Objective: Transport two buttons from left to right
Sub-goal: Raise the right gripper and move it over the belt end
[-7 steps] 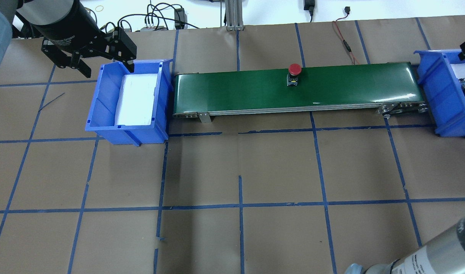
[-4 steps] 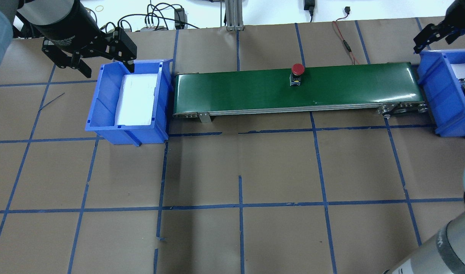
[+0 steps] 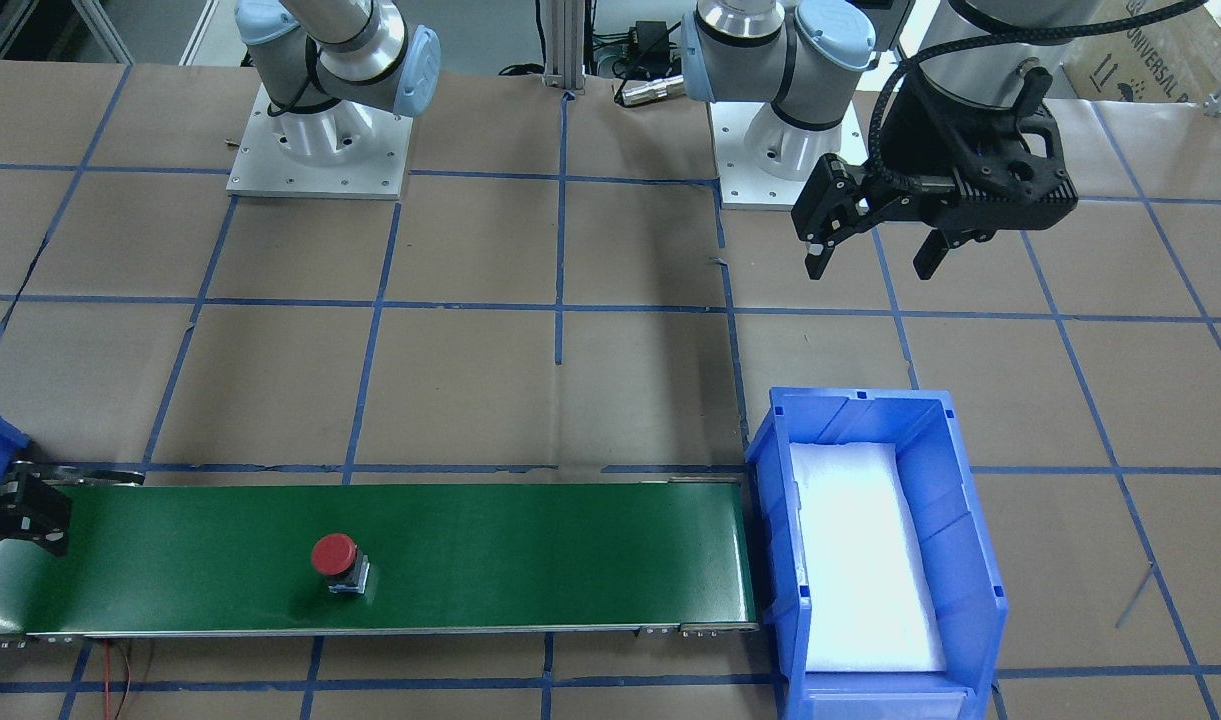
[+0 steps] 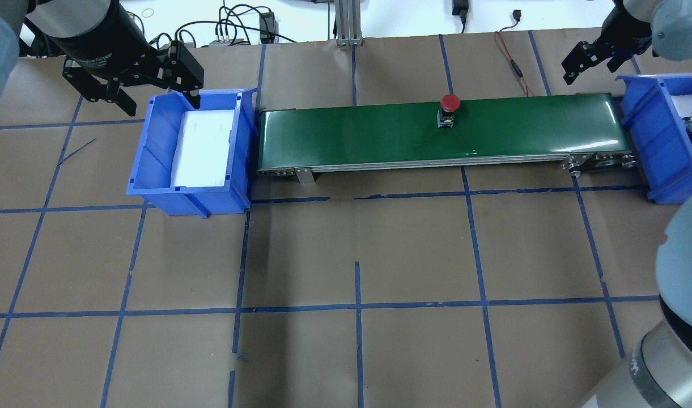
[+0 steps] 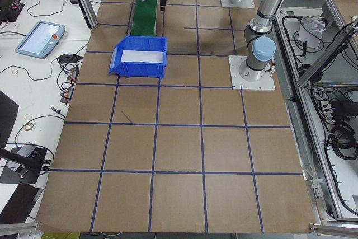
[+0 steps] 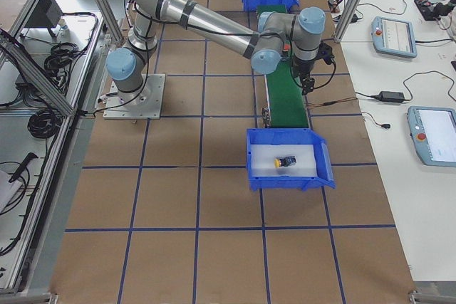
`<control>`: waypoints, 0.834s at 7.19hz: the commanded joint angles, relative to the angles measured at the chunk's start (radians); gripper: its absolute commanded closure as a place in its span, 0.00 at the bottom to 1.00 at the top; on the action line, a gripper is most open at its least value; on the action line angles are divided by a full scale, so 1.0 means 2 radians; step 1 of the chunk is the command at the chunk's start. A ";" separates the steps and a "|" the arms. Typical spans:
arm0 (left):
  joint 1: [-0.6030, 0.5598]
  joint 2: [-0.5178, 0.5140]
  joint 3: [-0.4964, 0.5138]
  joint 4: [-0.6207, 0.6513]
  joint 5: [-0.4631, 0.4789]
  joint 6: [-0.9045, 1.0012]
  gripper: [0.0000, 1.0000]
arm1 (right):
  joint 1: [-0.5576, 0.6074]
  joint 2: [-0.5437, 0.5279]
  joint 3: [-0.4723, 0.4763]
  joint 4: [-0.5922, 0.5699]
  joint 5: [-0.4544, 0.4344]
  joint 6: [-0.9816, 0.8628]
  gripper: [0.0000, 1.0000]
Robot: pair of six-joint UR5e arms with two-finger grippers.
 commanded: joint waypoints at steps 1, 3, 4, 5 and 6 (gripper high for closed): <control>0.000 0.000 0.000 0.000 0.000 0.000 0.00 | 0.003 0.002 0.007 -0.003 0.001 0.002 0.01; 0.000 0.000 0.000 0.000 0.000 0.000 0.00 | 0.003 0.006 0.010 -0.004 0.016 0.001 0.01; 0.000 0.000 0.000 0.000 -0.001 0.000 0.00 | 0.003 0.007 0.010 -0.005 0.016 0.000 0.01; 0.000 0.000 0.000 0.000 0.000 0.000 0.00 | 0.003 0.007 0.010 -0.004 0.015 0.000 0.01; 0.000 0.000 0.000 0.000 0.000 0.000 0.00 | 0.003 0.007 0.013 -0.004 0.015 0.001 0.01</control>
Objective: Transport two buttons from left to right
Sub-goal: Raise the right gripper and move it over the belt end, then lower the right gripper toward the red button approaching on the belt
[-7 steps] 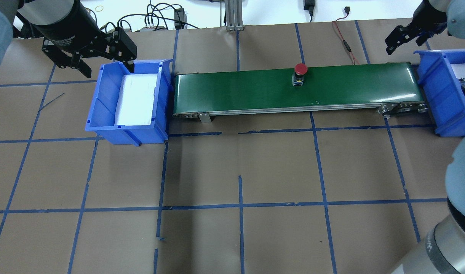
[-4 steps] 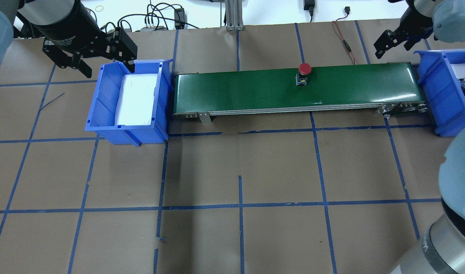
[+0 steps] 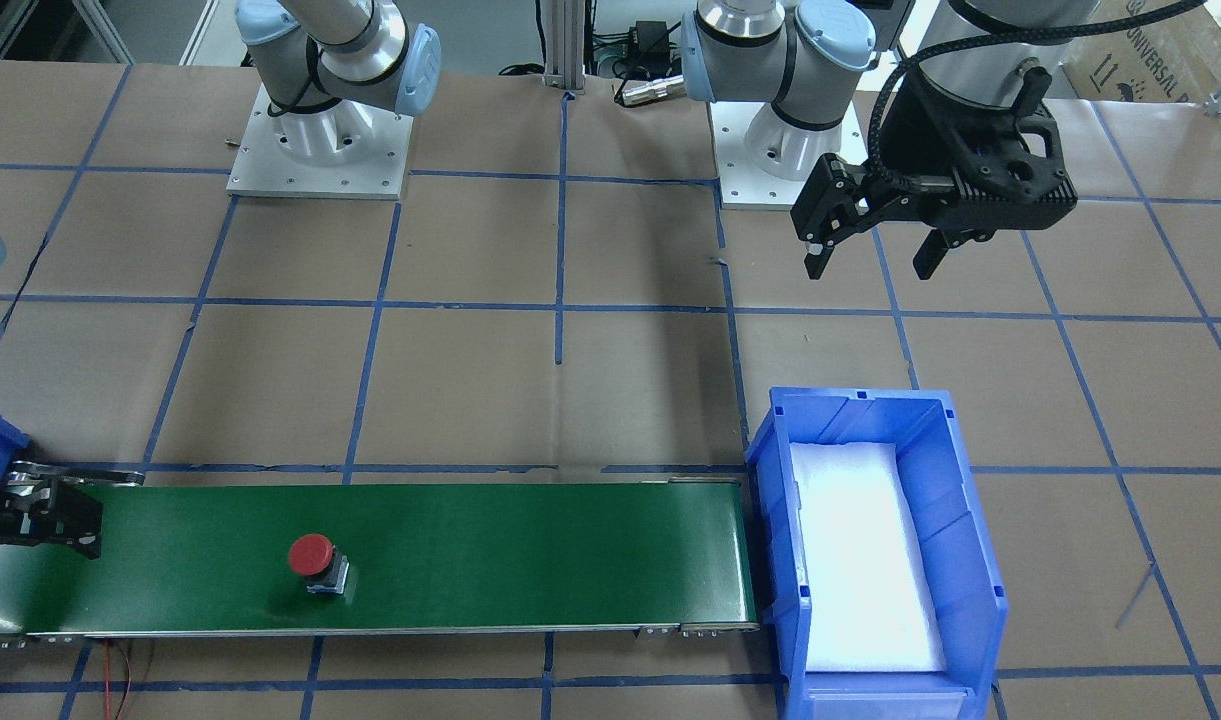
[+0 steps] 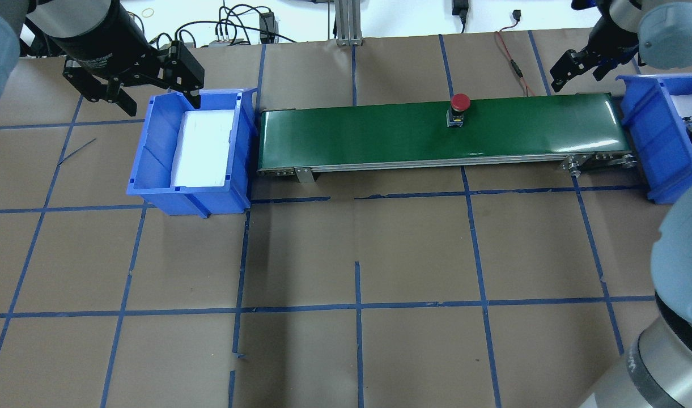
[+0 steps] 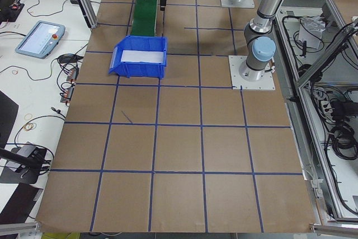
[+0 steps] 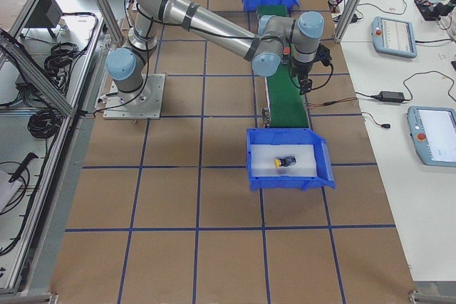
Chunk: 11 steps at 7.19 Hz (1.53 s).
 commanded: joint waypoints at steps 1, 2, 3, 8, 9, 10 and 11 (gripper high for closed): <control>0.000 0.000 0.000 0.001 0.000 0.000 0.00 | 0.000 0.003 0.002 0.000 0.000 0.000 0.01; 0.000 0.000 0.000 0.001 0.000 0.000 0.00 | 0.000 0.005 0.002 0.001 0.001 -0.012 0.01; 0.000 0.000 0.000 0.001 0.000 0.000 0.00 | 0.000 0.008 0.002 0.005 0.001 -0.048 0.01; -0.002 0.000 0.001 0.001 -0.001 0.000 0.00 | -0.001 0.012 -0.001 0.014 0.001 -0.192 0.01; -0.002 0.000 0.002 0.001 -0.001 0.000 0.00 | -0.001 0.012 -0.002 0.012 0.001 -0.256 0.01; -0.002 0.000 0.001 0.001 0.000 0.000 0.00 | -0.001 0.011 -0.001 0.010 0.001 -0.279 0.00; -0.002 0.000 0.001 0.001 0.000 0.000 0.00 | -0.001 0.006 0.001 0.013 -0.005 -0.333 0.00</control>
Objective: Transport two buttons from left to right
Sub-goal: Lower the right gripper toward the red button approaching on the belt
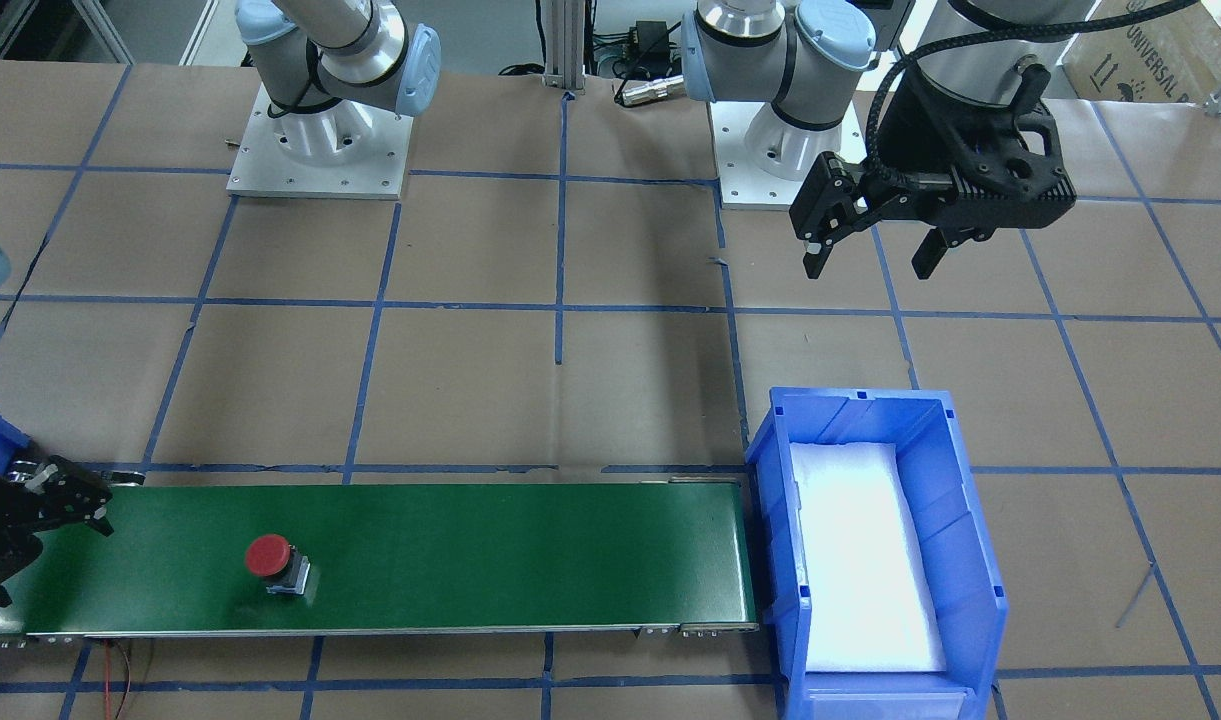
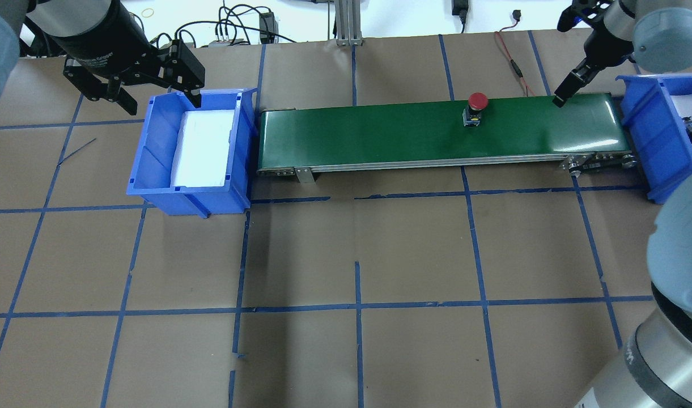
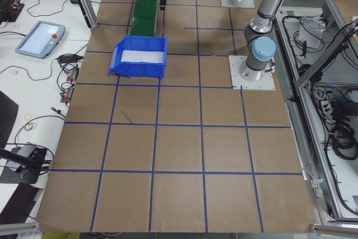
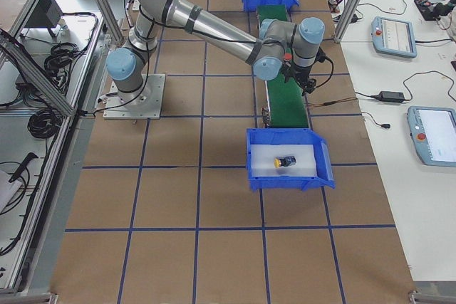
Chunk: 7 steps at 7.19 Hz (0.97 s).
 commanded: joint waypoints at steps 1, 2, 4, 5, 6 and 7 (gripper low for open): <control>0.000 0.000 0.000 -0.001 0.000 0.000 0.00 | 0.000 -0.004 0.001 0.002 -0.005 -0.077 0.00; 0.000 0.000 0.000 -0.001 0.000 0.000 0.00 | 0.000 -0.004 0.002 0.002 -0.005 -0.124 0.00; 0.000 0.000 0.000 0.000 0.000 0.000 0.00 | 0.000 -0.003 0.003 0.001 -0.006 -0.155 0.00; 0.000 0.000 0.000 0.000 0.000 0.000 0.00 | 0.000 -0.002 0.003 0.001 -0.006 -0.172 0.00; 0.000 0.000 0.000 0.000 0.000 0.000 0.00 | 0.000 -0.003 0.003 0.001 -0.007 -0.179 0.00; 0.000 0.000 0.000 0.000 0.000 0.000 0.00 | 0.000 -0.003 0.003 -0.002 -0.007 -0.191 0.00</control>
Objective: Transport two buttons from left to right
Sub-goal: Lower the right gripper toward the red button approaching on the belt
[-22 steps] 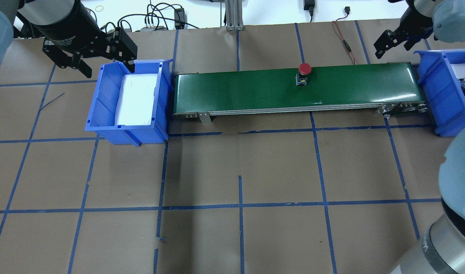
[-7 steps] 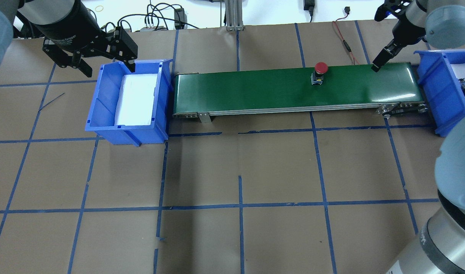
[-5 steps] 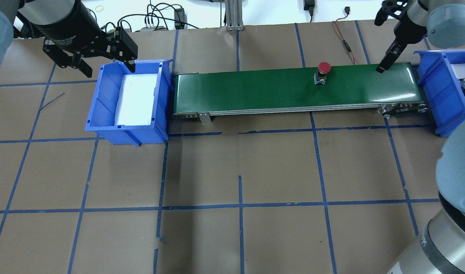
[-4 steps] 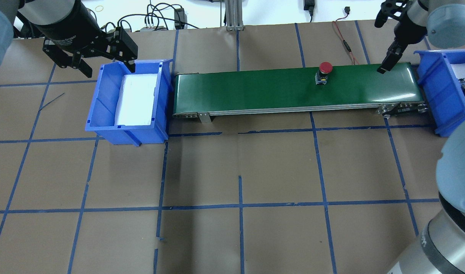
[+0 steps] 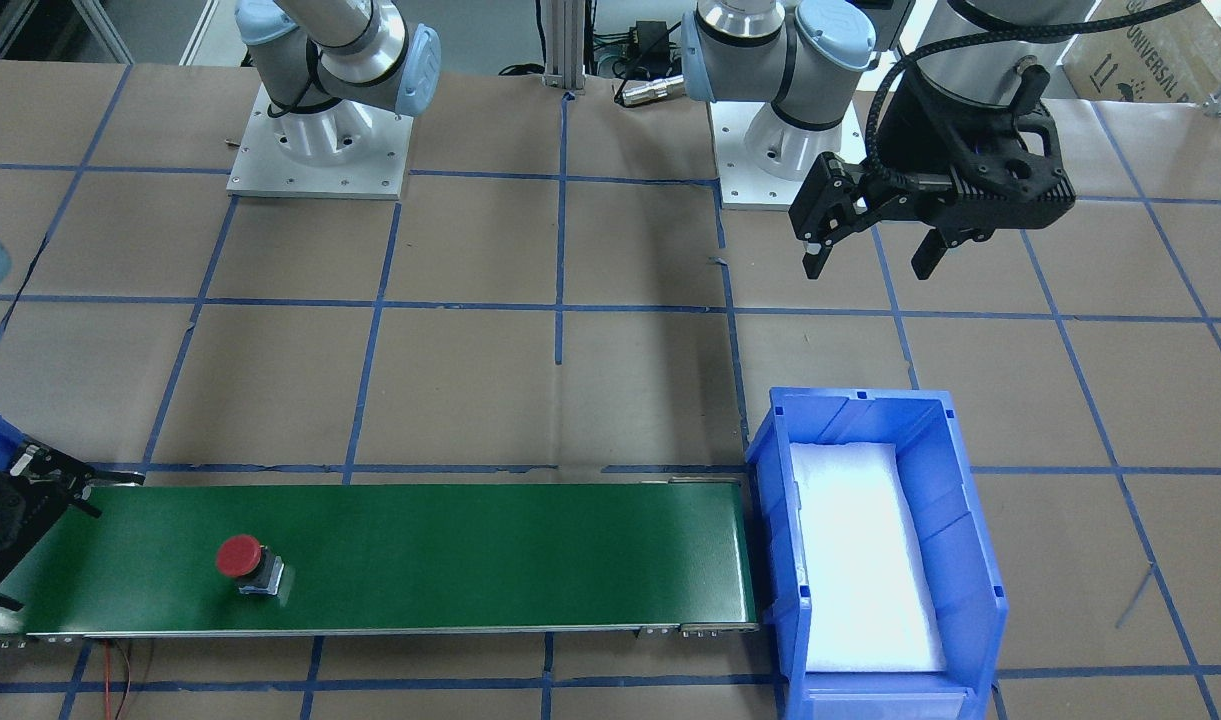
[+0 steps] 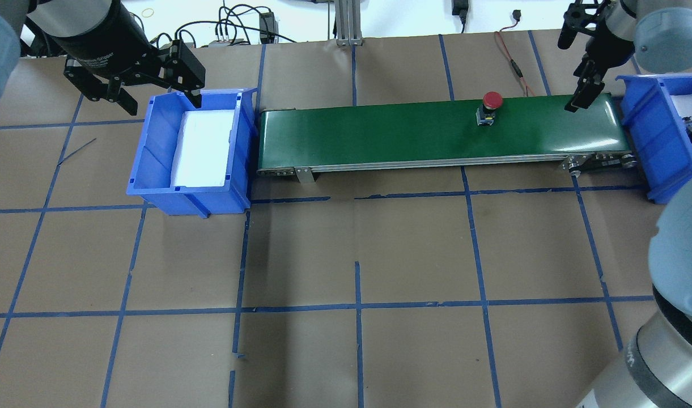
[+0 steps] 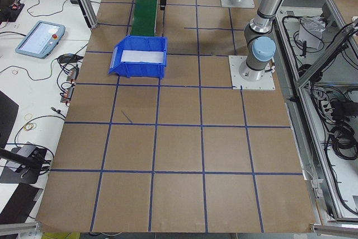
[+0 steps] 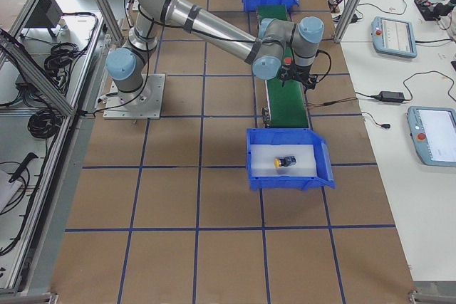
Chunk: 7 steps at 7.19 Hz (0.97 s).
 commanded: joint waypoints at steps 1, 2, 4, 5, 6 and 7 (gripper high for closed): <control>0.000 0.000 0.000 0.000 0.000 0.000 0.00 | 0.001 -0.001 0.001 -0.002 -0.001 -0.022 0.00; 0.000 0.000 0.000 -0.001 0.001 0.000 0.00 | 0.004 -0.002 0.000 -0.004 -0.001 -0.026 0.00; 0.000 0.000 0.000 -0.001 0.000 0.000 0.00 | 0.009 -0.005 -0.001 0.000 -0.006 -0.073 0.00; 0.000 0.000 0.000 -0.001 0.000 0.000 0.00 | 0.024 -0.004 -0.001 0.001 -0.021 -0.076 0.00; 0.000 0.000 0.000 0.000 0.000 0.000 0.00 | 0.028 0.000 -0.001 0.000 -0.021 -0.096 0.00; 0.000 0.000 0.000 0.000 0.000 0.000 0.00 | 0.028 0.012 -0.001 -0.006 -0.014 -0.144 0.02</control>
